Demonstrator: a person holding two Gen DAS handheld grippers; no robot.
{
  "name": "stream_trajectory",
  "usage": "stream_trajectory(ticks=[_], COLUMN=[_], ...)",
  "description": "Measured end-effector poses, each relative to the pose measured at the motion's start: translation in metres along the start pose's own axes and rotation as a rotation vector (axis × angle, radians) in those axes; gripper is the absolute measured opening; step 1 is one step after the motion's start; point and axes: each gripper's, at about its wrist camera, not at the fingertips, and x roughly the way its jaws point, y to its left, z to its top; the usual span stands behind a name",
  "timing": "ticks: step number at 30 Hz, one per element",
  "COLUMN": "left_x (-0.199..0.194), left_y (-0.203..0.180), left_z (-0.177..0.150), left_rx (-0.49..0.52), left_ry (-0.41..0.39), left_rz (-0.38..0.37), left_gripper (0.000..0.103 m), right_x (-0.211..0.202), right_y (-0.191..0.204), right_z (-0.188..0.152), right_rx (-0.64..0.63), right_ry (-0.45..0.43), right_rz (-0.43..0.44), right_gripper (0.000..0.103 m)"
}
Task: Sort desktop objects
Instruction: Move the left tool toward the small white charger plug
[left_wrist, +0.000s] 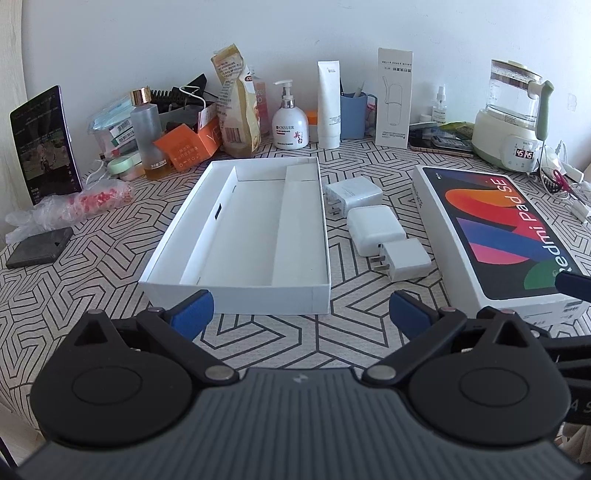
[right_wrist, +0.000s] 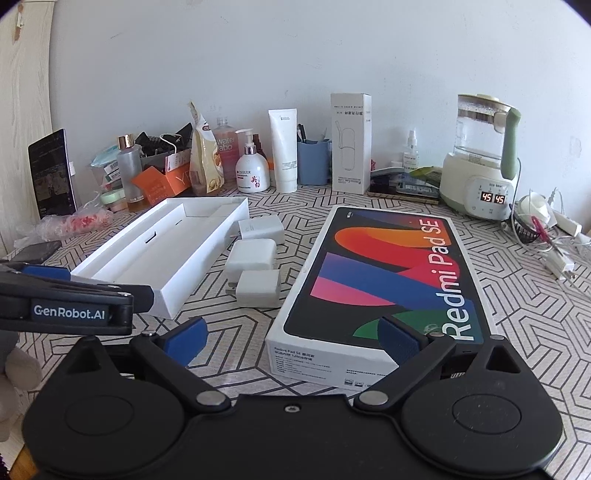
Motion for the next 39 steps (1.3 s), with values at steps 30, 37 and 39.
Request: stream_trajectory(ticks=[30, 37, 39], left_x=[-0.003, 0.003, 0.005], left_y=[0.027, 0.009, 0.004], left_z=[-0.003, 0.002, 0.003], left_rx=[-0.19, -0.13, -0.114], left_ry=[-0.052, -0.018, -0.009], left_rz=[-0.218, -0.218, -0.217], left_gripper=[0.052, 0.052, 0.061], right_x=[-0.009, -0.005, -0.002], right_y=[0.0, -0.009, -0.011], right_z=[0.007, 0.004, 0.004], right_rx=[0.109, 0.135, 0.134], right_ry=[-0.042, -0.039, -0.031], right_rz=[0.148, 0.162, 0.152], right_gripper=[0.063, 0.061, 0.061])
